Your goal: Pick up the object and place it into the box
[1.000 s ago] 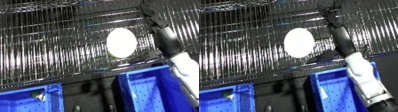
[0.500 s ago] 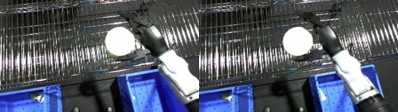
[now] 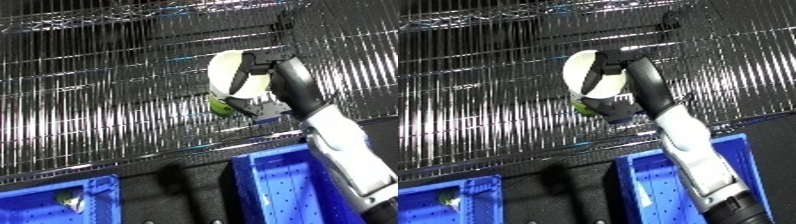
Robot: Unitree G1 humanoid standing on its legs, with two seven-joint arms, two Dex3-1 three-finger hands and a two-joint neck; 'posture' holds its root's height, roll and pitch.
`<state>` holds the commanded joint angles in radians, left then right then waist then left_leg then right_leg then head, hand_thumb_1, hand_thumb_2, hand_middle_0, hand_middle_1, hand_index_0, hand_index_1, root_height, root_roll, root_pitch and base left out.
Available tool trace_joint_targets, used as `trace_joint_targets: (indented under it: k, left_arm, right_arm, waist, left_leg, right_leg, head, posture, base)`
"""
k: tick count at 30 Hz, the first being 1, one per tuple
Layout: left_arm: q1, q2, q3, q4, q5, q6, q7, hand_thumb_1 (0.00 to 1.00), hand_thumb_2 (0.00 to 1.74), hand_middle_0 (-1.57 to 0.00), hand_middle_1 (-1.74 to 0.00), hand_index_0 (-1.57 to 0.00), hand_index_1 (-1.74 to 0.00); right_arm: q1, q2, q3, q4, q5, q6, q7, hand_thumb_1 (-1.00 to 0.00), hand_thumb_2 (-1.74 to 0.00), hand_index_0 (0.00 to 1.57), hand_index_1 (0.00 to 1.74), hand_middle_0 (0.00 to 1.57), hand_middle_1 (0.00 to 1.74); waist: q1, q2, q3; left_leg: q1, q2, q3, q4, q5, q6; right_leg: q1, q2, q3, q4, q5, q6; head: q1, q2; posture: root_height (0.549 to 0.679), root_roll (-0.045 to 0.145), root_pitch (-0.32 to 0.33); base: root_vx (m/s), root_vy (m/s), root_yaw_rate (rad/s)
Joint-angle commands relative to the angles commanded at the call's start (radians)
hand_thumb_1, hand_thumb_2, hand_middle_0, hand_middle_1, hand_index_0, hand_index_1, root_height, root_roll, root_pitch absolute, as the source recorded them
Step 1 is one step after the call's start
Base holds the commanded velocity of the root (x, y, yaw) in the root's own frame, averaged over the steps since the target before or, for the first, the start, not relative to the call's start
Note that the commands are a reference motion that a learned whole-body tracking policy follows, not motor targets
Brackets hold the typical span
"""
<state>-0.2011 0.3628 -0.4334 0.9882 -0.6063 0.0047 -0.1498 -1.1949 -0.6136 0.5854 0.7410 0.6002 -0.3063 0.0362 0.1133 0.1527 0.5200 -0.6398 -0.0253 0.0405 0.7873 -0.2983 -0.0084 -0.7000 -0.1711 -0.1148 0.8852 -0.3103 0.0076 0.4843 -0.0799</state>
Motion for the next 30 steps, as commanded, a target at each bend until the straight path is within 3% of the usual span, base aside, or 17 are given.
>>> trace_joint_targets:
  k: [6,10,21,30]
  left_arm:
    - [0.007,0.003,0.008,0.005,0.006,-0.01,-0.003,0.0,0.0,0.0,0.0,0.0,0.0]
    - [0.017,0.007,0.026,0.009,0.017,-0.014,-0.004,0.0,0.0,0.0,0.0,0.0,0.0]
    - [0.057,0.004,0.118,0.02,0.04,-0.03,0.006,0.0,0.0,0.0,0.0,0.0,0.0]
    - [0.088,-0.005,0.181,0.049,0.039,-0.063,0.013,0.0,0.0,0.0,0.0,0.0,0.0]
  right_arm:
    - [0.039,-0.016,-0.02,-0.056,-0.013,-0.018,-0.01,-0.95,-1.65,1.49,1.65,1.49,1.65]
    - [0.086,-0.038,-0.058,-0.167,-0.035,-0.024,-0.044,-0.95,-1.65,1.49,1.65,1.49,1.65]
    - [0.411,-0.108,-0.269,-0.593,-0.143,-0.006,-0.169,-0.95,-1.65,1.49,1.65,1.49,1.65]
    - [0.72,-0.109,-0.477,-0.721,-0.167,-0.094,-0.307,-0.95,-1.65,1.49,1.65,1.49,1.65]
  waist:
    - [-0.013,-0.007,0.0]
    - [-0.031,-0.021,0.0]
    - [-0.115,-0.075,0.0]
    - [-0.188,-0.108,0.0]
  left_leg:
    - [0.035,0.007,0.001,-0.053,0.021,-0.007]
    - [0.057,0.013,0.004,-0.077,0.028,-0.0106]
    - [0.095,0.039,0.027,-0.089,0.018,-0.0094]
    - [0.11,0.058,0.054,-0.085,0.0,-0.0068]
  right_leg:
    - [0.027,0.0062,0.004,-0.043,0.014,0.0055]
    - [0.046,0.0134,0.008,-0.069,0.02,0.0096]
    - [0.077,0.0418,0.033,-0.106,0.031,0.0171]
    - [0.087,0.0683,0.056,-0.121,0.035,0.0237]
  head:
    - [-0.026,0.016]
    - [-0.053,0.032]
    - [-0.175,0.047]
    - [-0.234,0.045]
  posture:
    - [0.624,0.084,0.129]
    - [0.627,0.083,0.128]
    - [0.632,0.077,0.12]
    - [0.633,0.07,0.122]
  base:
    - [-0.017,-0.003,-0.047]
    - [-0.028,-0.004,-0.089]
    - [-0.029,0.003,-0.15]
    - [-0.031,0.021,-0.174]
